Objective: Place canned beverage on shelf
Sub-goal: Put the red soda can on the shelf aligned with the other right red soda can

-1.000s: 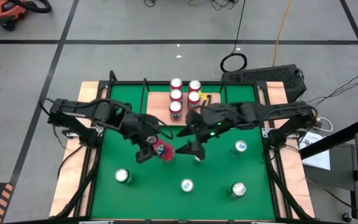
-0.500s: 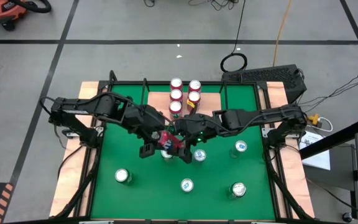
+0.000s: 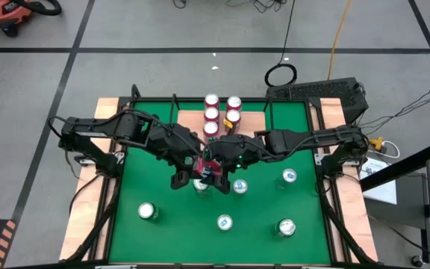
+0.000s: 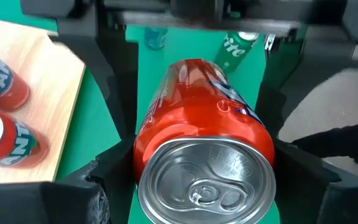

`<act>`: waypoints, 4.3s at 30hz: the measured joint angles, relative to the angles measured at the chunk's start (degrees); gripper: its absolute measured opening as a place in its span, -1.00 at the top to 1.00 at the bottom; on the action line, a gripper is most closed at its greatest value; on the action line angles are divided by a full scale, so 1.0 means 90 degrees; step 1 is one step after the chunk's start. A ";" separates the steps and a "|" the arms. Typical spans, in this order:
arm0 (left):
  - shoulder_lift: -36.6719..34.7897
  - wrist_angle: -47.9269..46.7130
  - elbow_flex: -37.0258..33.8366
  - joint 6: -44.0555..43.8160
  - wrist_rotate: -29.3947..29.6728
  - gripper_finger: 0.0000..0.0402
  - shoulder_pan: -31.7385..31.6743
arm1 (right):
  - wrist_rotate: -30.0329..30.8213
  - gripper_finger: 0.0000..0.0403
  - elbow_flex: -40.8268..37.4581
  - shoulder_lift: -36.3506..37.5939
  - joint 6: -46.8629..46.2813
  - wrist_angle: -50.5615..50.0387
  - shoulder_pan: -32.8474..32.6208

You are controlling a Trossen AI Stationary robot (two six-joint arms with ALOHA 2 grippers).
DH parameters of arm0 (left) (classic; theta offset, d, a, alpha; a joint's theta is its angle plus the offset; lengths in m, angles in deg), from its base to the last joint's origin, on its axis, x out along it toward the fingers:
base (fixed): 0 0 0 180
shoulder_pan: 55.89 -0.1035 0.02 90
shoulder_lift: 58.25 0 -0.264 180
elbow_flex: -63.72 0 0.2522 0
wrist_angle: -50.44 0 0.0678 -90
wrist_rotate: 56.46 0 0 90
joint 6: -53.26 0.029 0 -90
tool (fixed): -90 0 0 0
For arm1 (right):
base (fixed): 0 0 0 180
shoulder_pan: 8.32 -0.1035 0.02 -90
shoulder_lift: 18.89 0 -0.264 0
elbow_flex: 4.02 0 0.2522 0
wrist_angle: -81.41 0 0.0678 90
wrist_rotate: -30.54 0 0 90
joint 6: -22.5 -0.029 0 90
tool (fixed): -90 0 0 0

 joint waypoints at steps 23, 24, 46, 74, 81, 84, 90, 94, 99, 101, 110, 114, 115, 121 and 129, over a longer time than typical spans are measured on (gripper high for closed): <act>0.0000 0.0012 -0.0002 -0.0144 0.0362 -0.45 -0.0008 | -0.0312 -0.51 0.0000 0.0061 0.0355 -0.0052 0.0050; 0.0000 0.0012 -0.0002 -0.0166 0.0371 -0.47 -0.0008 | -0.0319 -0.51 -0.0003 0.0091 0.0355 -0.0047 0.0056; -0.1224 0.1980 0.0002 -0.0512 0.2656 -0.93 -0.0061 | -0.0306 -0.52 -0.0010 0.1317 0.0369 -0.0226 0.0490; -0.0513 0.3621 -0.0007 -0.0176 0.2408 -0.93 -0.0246 | -0.0090 -0.52 -0.0007 0.1793 0.0042 0.2443 0.1223; -0.0357 0.4054 -0.0005 -0.0176 0.1765 -0.92 -0.0620 | -0.0134 -0.52 0.0002 0.1722 0.0152 0.2446 0.1211; -0.0297 0.4120 -0.0005 -0.0182 0.1462 -0.92 -0.0764 | -0.0117 -0.52 0.0002 0.1716 0.0151 0.2443 0.1211; -0.0199 0.4105 -0.0002 -0.0325 0.0973 -0.87 -0.0900 | -0.0115 -0.52 0.0002 0.1716 0.0151 0.2437 0.1213; -0.0187 0.4092 -0.0007 -0.0330 0.0935 -0.68 -0.0924 | -0.0116 -0.52 0.0002 0.1716 0.0150 0.2457 0.1211; -0.0192 0.4075 -0.0007 -0.0262 0.0935 -0.45 -0.0960 | -0.0109 -0.55 0.0002 0.1718 0.0134 0.2433 0.1214; -0.0192 0.4072 -0.0007 -0.0267 0.0933 -0.42 -0.0962 | -0.0107 -0.60 0.0002 0.1758 0.0134 0.2343 0.1216; -0.0192 0.3891 -0.0017 -0.0325 0.1021 -0.43 -0.0962 | 0.0190 -0.87 0.0002 0.2079 -0.0010 0.1412 0.1211; -0.0192 0.3790 -0.0041 -0.0193 0.1129 -0.43 -0.0958 | 0.0233 -0.89 0.0003 0.2312 -0.0010 0.1340 0.1216; -0.0192 0.3805 -0.0059 -0.0148 0.1167 -0.43 -0.0953 | 0.0231 -0.89 0.0004 0.2378 -0.0007 0.1324 0.1223; 0.0168 0.3828 -0.0097 0.0190 0.1368 -0.43 -0.0876 | 0.0318 -0.89 0.0367 0.2496 0.0153 0.0430 0.1243; 0.0709 0.4229 -0.0097 0.0283 0.1434 -0.43 -0.0782 | 0.0370 -0.89 0.2496 0.1917 0.0539 -0.2338 0.1294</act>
